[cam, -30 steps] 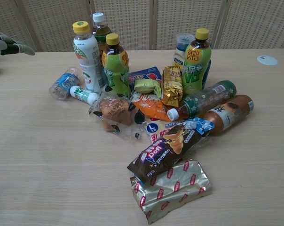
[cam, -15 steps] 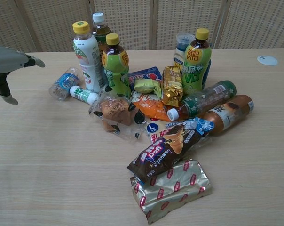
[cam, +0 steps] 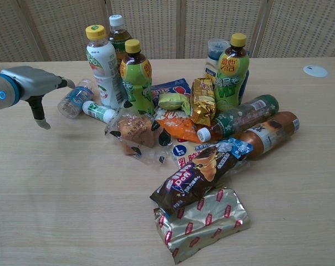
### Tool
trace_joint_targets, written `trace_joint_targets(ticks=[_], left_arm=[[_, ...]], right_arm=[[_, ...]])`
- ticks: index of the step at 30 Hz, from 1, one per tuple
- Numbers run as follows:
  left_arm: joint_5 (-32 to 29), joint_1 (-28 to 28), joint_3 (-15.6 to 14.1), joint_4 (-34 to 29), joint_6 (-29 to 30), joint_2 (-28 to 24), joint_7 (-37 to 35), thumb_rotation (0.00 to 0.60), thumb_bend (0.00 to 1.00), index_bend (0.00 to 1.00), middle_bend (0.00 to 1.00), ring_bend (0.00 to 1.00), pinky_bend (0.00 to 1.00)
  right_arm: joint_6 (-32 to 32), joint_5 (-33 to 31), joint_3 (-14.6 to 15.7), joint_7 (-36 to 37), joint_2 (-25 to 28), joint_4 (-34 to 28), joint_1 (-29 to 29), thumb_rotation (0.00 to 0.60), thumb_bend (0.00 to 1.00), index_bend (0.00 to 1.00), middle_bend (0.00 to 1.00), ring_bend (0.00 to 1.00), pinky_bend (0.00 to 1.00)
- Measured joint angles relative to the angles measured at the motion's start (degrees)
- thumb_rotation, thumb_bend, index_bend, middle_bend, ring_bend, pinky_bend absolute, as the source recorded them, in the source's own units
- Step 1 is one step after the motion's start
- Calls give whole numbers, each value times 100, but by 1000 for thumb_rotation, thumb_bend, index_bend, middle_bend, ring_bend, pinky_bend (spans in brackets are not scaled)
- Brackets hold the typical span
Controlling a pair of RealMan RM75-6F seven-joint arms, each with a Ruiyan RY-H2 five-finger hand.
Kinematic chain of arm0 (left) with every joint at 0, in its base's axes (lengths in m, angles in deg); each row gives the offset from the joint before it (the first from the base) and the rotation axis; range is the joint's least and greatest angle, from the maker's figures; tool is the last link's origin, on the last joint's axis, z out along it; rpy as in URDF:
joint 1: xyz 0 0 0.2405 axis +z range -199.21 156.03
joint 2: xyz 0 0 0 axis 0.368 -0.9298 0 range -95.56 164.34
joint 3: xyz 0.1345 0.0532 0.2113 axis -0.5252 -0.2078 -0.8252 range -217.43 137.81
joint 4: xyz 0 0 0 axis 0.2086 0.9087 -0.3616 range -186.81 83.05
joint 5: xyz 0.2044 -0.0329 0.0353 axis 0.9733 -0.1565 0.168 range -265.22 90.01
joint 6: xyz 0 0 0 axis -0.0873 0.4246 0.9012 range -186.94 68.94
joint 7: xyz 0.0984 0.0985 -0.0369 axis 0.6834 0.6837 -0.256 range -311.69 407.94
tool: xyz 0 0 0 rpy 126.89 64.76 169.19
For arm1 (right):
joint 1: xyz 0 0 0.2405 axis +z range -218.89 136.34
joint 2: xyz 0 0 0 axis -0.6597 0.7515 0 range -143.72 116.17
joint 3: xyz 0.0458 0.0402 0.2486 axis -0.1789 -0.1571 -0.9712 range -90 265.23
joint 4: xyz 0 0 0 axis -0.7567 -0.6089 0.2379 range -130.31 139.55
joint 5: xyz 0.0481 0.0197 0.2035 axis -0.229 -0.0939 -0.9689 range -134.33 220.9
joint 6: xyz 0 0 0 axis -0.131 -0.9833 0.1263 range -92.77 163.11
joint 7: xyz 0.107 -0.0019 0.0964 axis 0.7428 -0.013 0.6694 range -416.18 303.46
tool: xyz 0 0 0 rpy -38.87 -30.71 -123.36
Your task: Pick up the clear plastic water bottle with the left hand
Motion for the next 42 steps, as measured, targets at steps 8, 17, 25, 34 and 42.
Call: trace_joint_targets(ticks=[8,17,25,34,42], left_arm=[[20,13,-137,-40,9,-26,-102,600,0,83,0,0,0],[256,132,-366,-262,24,-203,-281,600,0,84,0,0,0],[468,320,-729,-879,76,-730,-338,600,0,85,0,0,0],[179,287,-907,-1836,143,-1484,-199,600,0,86,0,0,0],[932,264,-799,-1753,387,-1419,-523,600,0,41,0,0,0]], right_arm=[[19,45,17,-16,1,-24,-13,584,0,0,0,0,0],[40,62,19,-5,9,-40,-26,584,0,0,0,0,0],[100,98,17,40,44,-79,-51,583,0,0,0,0,0],[100,140,33,66,79,-127,-58,585,0,0,0,0,0],[84,117,26,60,75,-122,-54,585,0,0,0,0,0]])
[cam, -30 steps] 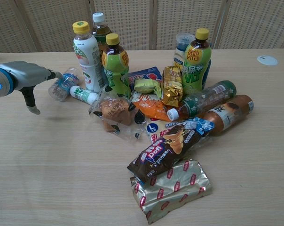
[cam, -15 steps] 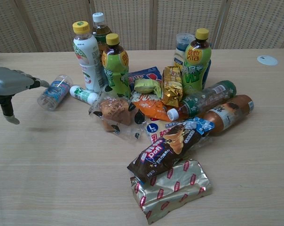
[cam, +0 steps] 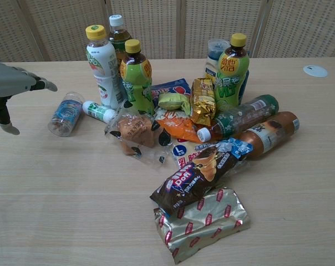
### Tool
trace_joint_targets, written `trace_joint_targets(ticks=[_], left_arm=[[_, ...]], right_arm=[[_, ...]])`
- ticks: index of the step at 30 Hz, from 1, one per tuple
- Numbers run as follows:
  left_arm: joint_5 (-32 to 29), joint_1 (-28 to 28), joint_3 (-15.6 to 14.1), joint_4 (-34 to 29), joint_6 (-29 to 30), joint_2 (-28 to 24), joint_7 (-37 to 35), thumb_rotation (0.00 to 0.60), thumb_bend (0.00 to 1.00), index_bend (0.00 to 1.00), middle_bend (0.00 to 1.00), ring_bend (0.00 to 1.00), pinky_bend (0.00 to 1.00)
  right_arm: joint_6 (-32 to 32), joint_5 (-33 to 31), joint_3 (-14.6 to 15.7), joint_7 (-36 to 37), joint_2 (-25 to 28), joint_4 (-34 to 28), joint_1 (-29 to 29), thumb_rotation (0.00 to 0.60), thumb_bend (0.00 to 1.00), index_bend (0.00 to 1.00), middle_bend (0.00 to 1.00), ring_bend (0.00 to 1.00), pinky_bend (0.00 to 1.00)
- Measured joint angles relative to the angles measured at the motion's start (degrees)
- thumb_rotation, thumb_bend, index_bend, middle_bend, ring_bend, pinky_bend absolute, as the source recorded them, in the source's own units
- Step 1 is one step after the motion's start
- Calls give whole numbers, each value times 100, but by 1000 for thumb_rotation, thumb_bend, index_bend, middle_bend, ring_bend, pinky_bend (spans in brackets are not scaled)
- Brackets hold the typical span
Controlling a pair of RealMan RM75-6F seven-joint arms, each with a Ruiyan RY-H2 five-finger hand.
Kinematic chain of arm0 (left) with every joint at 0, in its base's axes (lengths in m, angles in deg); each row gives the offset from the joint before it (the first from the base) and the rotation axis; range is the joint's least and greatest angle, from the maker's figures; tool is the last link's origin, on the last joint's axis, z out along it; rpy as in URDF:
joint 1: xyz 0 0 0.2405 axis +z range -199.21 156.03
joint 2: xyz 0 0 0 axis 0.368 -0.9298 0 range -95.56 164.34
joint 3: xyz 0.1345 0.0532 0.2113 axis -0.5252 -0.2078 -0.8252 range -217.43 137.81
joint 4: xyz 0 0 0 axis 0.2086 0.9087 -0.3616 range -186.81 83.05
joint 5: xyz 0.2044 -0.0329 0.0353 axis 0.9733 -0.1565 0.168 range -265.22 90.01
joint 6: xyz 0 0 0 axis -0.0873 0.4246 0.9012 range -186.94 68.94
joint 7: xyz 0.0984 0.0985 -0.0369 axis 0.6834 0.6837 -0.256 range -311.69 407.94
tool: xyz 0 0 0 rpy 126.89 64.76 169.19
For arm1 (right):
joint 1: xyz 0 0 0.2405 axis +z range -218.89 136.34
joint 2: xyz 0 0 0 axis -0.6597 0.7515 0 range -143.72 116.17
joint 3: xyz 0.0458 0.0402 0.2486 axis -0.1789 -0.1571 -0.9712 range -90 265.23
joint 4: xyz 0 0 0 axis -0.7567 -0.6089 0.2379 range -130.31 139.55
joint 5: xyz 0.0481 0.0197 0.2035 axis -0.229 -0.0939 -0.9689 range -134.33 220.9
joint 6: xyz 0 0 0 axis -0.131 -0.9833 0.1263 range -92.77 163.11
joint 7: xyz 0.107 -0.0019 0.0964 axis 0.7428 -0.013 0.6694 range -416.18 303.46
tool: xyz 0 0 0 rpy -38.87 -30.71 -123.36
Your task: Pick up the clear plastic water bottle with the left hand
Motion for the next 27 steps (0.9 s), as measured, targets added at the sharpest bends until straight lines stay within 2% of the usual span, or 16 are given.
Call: trace_joint_targets(ticks=[3,9,16,21,27], left_arm=[[408,2,24,305,61,215,-153,600,0,33,0,0,0],[740,-69,35,1119,29,860,-196,600,0,32,0,0,0],[1038,-154,-17,1920,-177,1359,-109,600,0,36,0,0,0],[1027,-108,-51,2040,-265,1432,26,600,0,53,0,0,0],[884,9,-121,1898,-316,1293,158,600,0,68,0,0,0]], right_arm=[[-9,-10,-2,-4,-5,14,3,586,0,0,0,0,0],[-15,-44,-18,11,-6,23,4,581,0,0,0,0,0],[-42,-99,-46,90,10,60,11,584,0,0,0,0,0],[-36,-87,-48,116,20,53,10,588,0,0,0,0,0],[-12,-60,-39,130,38,11,-4,584,0,0,0,0,0]])
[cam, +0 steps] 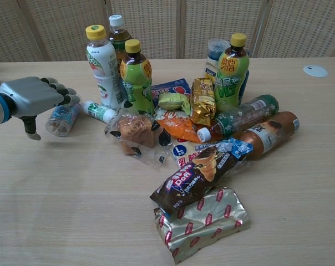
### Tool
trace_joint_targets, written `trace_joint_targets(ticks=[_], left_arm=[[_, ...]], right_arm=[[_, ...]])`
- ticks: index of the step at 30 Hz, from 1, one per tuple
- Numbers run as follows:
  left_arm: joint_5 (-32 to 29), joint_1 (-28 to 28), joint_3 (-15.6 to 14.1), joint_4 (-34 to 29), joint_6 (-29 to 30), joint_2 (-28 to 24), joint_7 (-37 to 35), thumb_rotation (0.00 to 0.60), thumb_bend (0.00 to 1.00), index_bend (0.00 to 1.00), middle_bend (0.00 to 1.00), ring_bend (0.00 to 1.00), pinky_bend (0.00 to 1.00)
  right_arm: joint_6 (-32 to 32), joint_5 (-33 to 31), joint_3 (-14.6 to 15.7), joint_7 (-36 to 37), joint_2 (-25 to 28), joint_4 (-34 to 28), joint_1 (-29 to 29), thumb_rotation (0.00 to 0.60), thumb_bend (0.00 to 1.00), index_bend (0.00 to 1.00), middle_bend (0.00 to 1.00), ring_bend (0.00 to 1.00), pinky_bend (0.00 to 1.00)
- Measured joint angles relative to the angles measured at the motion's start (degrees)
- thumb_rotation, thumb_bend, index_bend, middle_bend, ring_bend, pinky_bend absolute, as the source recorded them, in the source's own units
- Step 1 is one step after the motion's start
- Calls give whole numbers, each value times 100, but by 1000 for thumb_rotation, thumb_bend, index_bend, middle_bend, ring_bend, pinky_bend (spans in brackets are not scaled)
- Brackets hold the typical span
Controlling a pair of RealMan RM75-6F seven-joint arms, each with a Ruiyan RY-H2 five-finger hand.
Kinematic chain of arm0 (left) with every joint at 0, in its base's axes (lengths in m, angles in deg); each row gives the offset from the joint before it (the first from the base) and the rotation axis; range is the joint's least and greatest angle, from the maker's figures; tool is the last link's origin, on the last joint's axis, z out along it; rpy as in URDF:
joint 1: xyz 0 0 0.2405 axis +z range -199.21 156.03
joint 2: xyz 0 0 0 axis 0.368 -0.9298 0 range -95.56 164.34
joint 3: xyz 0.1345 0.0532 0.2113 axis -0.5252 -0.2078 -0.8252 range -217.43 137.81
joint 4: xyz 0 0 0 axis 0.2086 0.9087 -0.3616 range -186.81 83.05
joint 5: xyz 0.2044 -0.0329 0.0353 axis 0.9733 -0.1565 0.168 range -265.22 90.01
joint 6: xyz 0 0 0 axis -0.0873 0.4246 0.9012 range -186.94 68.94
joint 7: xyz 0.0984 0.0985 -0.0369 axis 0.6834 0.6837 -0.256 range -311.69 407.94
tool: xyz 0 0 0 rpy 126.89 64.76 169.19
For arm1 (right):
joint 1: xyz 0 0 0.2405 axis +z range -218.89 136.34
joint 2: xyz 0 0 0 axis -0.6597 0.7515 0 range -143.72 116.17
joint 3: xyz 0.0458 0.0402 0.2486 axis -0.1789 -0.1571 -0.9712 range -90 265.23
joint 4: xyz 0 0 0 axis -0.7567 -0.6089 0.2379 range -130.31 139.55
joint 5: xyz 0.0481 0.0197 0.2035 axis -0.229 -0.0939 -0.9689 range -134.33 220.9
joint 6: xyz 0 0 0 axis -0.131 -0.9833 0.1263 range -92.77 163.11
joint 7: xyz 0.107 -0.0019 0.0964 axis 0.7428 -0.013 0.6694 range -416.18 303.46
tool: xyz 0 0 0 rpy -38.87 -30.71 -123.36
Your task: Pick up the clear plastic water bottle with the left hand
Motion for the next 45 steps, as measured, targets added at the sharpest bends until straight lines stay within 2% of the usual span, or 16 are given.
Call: trace_joint_targets(ticks=[7,8,9,11,12,17,19,25,28,33,39,45], left_arm=[[-268,100,-97,-441,-26,-375,220,600,0,102,5,0,0],[-308,107,-118,-531,-27,-442,270,600,0,124,52,0,0],[-360,115,-148,-660,-25,-535,336,600,0,148,149,20,0],[-450,125,-194,-869,-16,-683,435,600,0,192,372,120,0],[-523,127,-224,-1015,-9,-784,503,600,0,212,434,173,0],[-687,122,-303,-1568,80,-1174,663,600,0,236,462,191,0],[-686,114,-307,-1764,135,-1321,651,600,0,235,448,190,0],[-447,106,-261,-2028,314,-1553,459,600,0,221,290,159,0],[-341,122,-285,-2057,337,-1624,394,600,0,213,227,113,0],[-445,163,-415,-2265,335,-1782,469,600,0,145,62,0,0],[-243,283,-645,-2566,459,-2113,496,600,0,136,4,0,0],[400,551,-885,-2315,454,-2265,10,600,0,137,0,0,0]], right_arm=[[5,16,5,7,13,-26,-4,586,0,0,0,0,0],[8,19,4,11,14,-28,-4,585,0,0,0,0,0],[12,23,4,17,18,-33,-5,586,0,0,0,0,0],[18,28,4,26,26,-41,-8,585,0,0,0,0,0],[22,32,5,35,31,-48,-10,588,0,0,0,0,0],[43,47,4,75,55,-66,-20,586,0,0,0,0,0],[48,51,5,84,65,-72,-23,585,0,0,0,0,0],[51,66,10,92,76,-81,-25,587,0,0,0,0,0],[51,57,6,99,82,-83,-26,585,0,0,0,0,0],[55,50,1,111,93,-94,-28,586,0,0,0,0,0],[66,51,-4,132,104,-107,-33,582,0,0,0,0,0],[82,72,2,106,115,-139,-38,586,0,0,0,0,0]])
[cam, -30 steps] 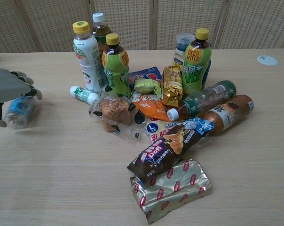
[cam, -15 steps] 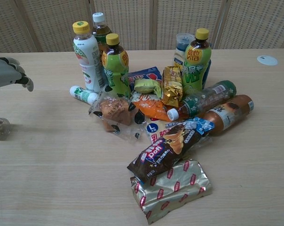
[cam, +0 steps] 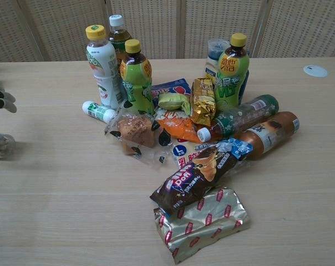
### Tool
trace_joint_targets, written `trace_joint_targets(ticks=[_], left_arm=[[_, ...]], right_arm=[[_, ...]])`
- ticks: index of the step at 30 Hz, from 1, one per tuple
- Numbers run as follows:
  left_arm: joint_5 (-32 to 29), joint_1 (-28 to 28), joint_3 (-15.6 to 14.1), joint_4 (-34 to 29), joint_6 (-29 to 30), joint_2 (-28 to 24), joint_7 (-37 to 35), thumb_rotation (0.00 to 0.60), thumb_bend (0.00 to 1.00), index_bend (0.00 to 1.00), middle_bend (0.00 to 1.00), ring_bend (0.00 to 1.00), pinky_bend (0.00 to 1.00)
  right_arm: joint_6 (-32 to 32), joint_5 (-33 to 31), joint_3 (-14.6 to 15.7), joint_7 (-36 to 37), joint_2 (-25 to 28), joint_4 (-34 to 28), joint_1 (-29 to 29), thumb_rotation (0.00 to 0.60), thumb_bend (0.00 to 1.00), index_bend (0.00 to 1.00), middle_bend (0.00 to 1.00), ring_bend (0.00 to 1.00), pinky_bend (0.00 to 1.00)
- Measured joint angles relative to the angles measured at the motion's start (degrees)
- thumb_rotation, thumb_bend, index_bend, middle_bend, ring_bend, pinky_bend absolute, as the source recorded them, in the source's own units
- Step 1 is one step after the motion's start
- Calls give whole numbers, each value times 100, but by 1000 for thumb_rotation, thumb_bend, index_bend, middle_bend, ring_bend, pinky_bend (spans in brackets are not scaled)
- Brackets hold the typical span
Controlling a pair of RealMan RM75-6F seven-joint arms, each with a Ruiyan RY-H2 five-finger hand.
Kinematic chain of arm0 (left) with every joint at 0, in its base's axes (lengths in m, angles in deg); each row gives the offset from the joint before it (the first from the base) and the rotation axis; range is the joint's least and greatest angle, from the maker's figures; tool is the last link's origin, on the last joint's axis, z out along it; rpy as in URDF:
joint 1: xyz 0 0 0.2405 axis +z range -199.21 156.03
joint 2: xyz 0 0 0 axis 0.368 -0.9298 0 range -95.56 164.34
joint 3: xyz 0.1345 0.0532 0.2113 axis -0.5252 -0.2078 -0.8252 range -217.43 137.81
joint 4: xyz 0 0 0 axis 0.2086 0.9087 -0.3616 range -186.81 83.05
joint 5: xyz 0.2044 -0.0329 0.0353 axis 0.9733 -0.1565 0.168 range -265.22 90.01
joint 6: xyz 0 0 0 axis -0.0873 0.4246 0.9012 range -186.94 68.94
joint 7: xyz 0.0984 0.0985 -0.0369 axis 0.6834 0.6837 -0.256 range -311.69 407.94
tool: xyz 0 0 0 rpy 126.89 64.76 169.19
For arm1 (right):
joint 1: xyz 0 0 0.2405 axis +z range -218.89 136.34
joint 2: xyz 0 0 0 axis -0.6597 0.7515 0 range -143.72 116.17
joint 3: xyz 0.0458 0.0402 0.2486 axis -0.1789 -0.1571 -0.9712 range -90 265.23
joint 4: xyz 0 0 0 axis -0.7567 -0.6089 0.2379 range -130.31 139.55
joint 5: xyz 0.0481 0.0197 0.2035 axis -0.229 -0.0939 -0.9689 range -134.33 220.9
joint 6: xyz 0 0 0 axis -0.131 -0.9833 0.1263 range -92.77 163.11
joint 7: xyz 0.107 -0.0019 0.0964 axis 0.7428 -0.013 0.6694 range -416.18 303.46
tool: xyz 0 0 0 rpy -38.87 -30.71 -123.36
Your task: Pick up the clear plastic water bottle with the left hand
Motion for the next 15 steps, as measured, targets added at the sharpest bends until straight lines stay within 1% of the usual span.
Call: trace_joint_targets(ticks=[7,15], left_arm=[[335,280,-131,684,-129,142,-451,600,0,137,0,0,0],[587,508,-98,1412,-243,580,-739,600,0,139,0,0,0]], right_arm=[[-22,-6,8,-67,-25,-4,8,587,0,0,0,0,0],[-39,-19,9,-92,-53,25,17,585,0,0,0,0,0]])
